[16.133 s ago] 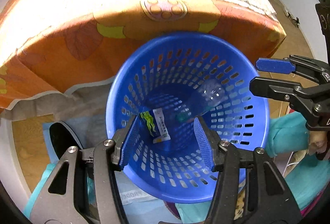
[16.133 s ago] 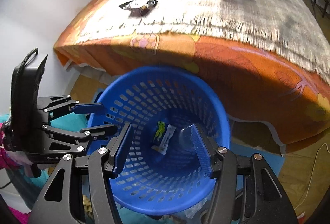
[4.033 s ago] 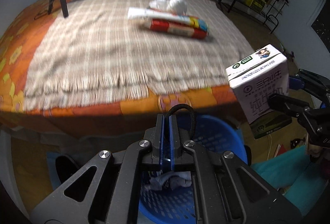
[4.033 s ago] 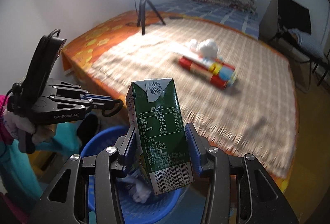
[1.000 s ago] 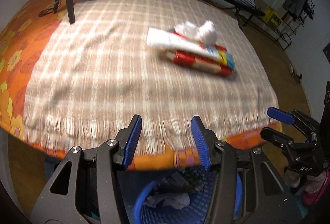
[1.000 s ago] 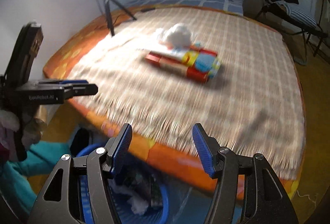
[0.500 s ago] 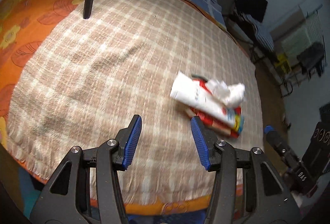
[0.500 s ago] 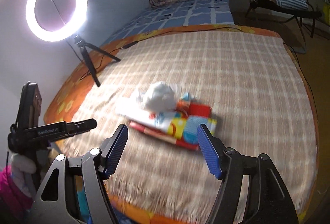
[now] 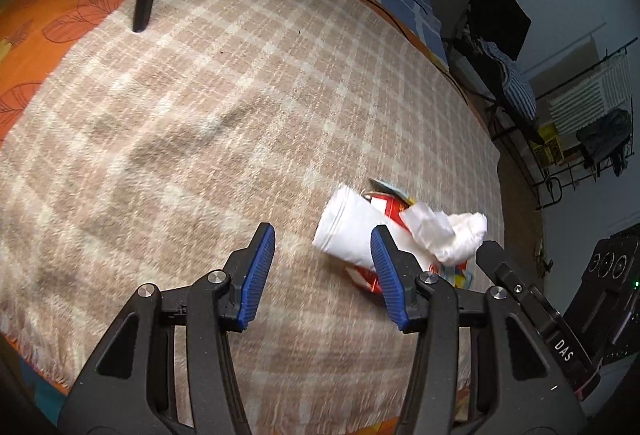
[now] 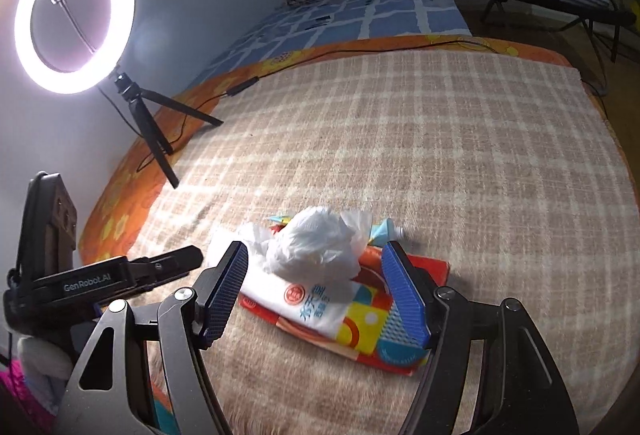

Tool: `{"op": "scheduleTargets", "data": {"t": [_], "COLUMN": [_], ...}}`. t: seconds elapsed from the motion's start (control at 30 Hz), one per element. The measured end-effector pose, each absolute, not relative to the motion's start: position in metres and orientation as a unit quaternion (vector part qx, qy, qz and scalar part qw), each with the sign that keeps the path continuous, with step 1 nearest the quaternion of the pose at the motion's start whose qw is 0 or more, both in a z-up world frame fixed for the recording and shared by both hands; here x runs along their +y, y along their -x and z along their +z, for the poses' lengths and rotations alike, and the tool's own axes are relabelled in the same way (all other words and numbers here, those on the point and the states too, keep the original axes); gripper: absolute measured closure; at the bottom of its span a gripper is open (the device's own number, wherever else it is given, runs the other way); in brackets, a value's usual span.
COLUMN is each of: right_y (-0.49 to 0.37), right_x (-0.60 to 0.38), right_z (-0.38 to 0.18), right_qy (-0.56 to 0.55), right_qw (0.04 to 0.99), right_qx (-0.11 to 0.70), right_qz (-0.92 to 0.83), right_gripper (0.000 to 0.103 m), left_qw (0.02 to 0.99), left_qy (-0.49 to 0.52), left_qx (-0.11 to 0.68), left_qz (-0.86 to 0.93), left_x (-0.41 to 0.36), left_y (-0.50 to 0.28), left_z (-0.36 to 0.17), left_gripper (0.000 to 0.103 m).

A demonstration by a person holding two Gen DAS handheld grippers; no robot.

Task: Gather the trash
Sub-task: 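Move both tools back over the bed toward the tissue and plastic bag, then grasp the white plastic bag with the left tool while the right tool grasps the white tissue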

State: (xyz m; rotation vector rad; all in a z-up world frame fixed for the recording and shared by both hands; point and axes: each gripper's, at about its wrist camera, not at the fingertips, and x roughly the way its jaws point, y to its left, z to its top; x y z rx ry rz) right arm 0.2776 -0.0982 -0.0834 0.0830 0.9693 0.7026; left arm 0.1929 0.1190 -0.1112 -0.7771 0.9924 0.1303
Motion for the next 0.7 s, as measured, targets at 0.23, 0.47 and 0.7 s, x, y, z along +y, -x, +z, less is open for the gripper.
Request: {"op": "scheduleTargets", "data": {"t": [0.23, 0.47, 0.7], "right_y": [-0.285, -0.289, -0.289], "right_x": [-0.092, -0.087, -0.087], "right_z": [-0.088, -0.094, -0.096], "right_qy": [-0.044, -0.041, -0.039], "right_qw": [0.824, 0.82, 0.818], "right_qx": [0.456, 0.461, 0.465], "right_qz": [0.333, 0.335, 0.336], "right_gripper": [0.034, 0.034, 0.051], "left_qw": [0.8, 0.792, 0.797], "left_qy": [0.37, 0.387, 0.384], "left_qx": [0.471, 0.47, 0.465], "left_qz": [0.046, 0.044, 0.035], "left_x": [0.109, 0.102, 0.098], "left_y": [-0.211, -0.213, -0.211], "left_z": [-0.12, -0.128, -0.126], "left_gripper": [0.052, 0.052, 0.073]}}
